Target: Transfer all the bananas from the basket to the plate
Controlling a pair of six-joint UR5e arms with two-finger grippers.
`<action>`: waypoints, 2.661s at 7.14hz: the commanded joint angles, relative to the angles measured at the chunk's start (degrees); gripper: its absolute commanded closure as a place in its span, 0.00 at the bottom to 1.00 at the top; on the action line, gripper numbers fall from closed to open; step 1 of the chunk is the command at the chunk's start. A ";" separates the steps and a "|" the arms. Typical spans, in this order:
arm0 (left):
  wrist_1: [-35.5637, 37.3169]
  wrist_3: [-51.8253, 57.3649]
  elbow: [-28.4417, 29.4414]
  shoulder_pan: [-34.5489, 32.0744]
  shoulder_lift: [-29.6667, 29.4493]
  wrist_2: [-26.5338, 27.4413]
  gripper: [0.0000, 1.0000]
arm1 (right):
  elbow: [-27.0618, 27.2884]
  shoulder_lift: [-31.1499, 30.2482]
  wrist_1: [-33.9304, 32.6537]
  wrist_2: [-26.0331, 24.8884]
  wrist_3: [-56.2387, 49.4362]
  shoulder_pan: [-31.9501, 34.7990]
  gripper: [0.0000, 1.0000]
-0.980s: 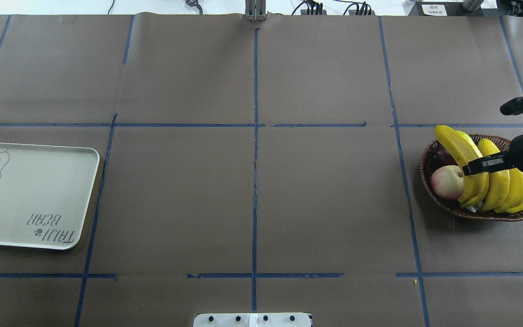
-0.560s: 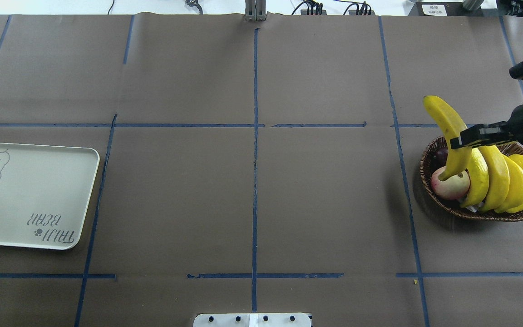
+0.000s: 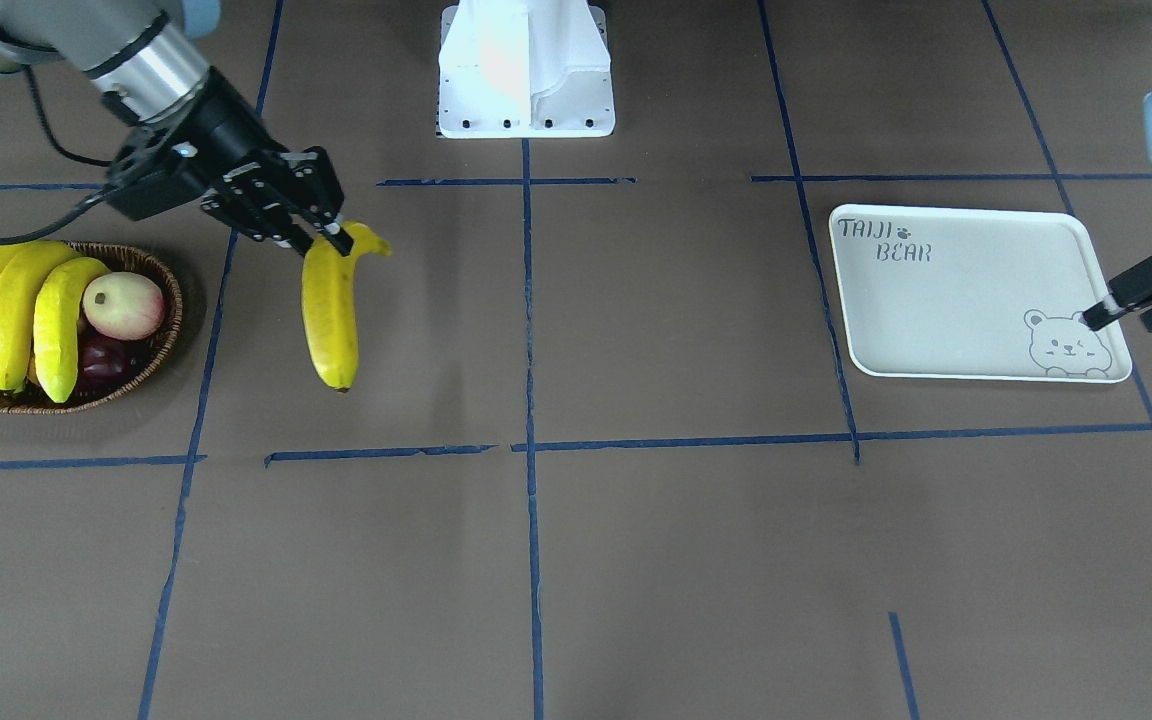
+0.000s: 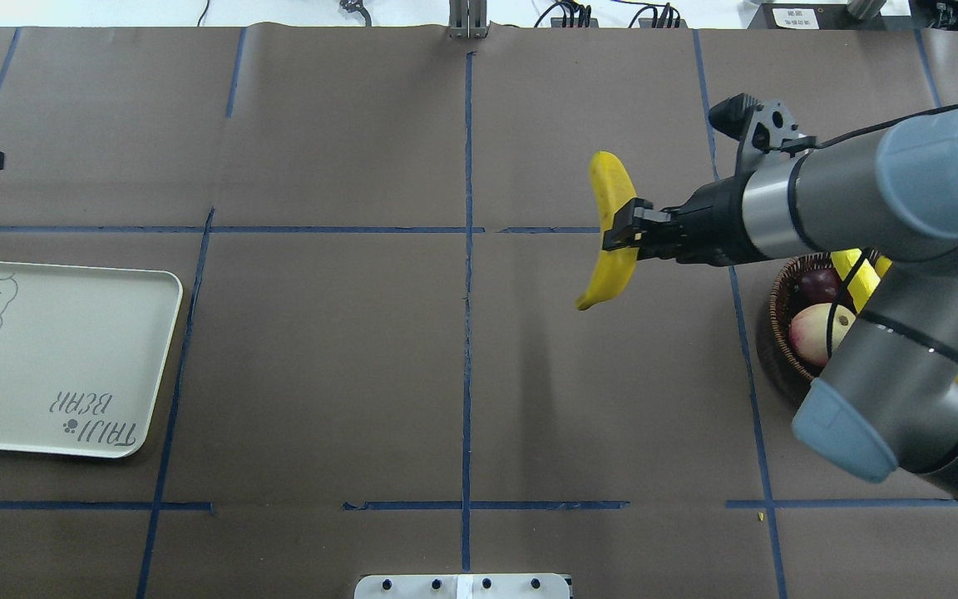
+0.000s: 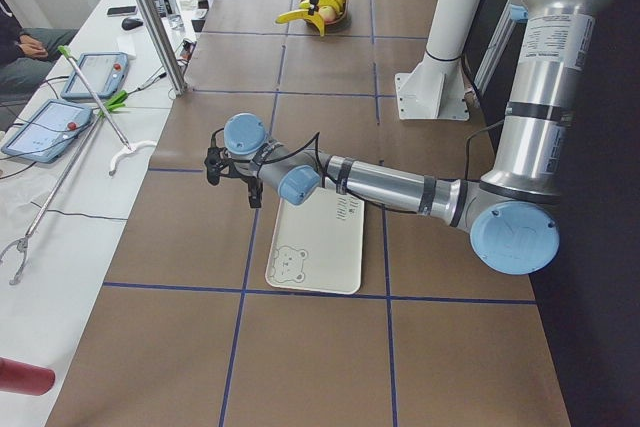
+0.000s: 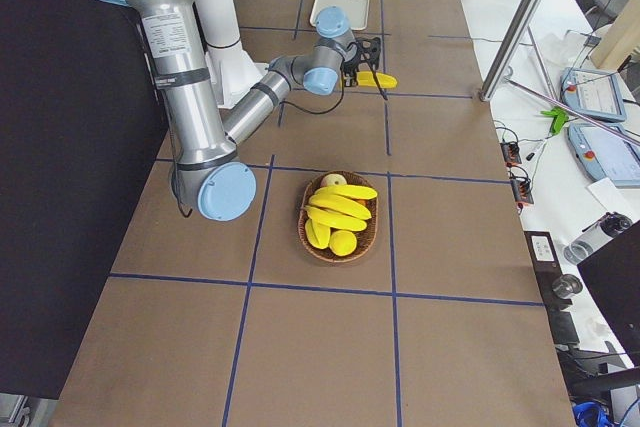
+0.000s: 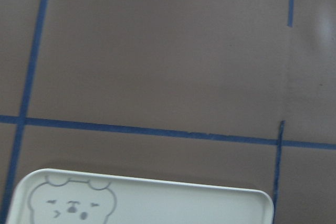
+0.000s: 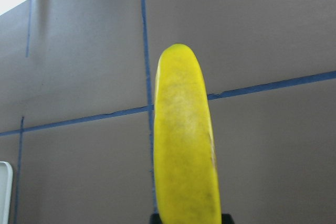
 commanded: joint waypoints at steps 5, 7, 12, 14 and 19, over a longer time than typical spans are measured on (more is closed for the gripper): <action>-33.84 -65.71 0.56 23.74 -17.98 20.16 0.00 | -4.72 4.92 17.13 -17.30 11.89 -14.14 0.99; -33.49 -69.39 0.65 30.58 -22.84 26.83 0.00 | -7.63 8.19 17.22 -17.83 11.98 -16.43 0.98; -33.67 -69.04 1.35 34.05 -23.83 29.76 0.01 | -7.11 8.55 17.40 -17.92 12.15 -17.23 0.98; -33.41 -68.78 1.44 34.05 -23.74 29.76 0.01 | -6.41 8.46 17.40 -17.92 12.24 -16.97 0.98; -33.14 -69.21 0.82 35.72 -24.00 29.76 0.15 | -6.23 8.46 17.31 -18.01 12.24 -16.97 0.99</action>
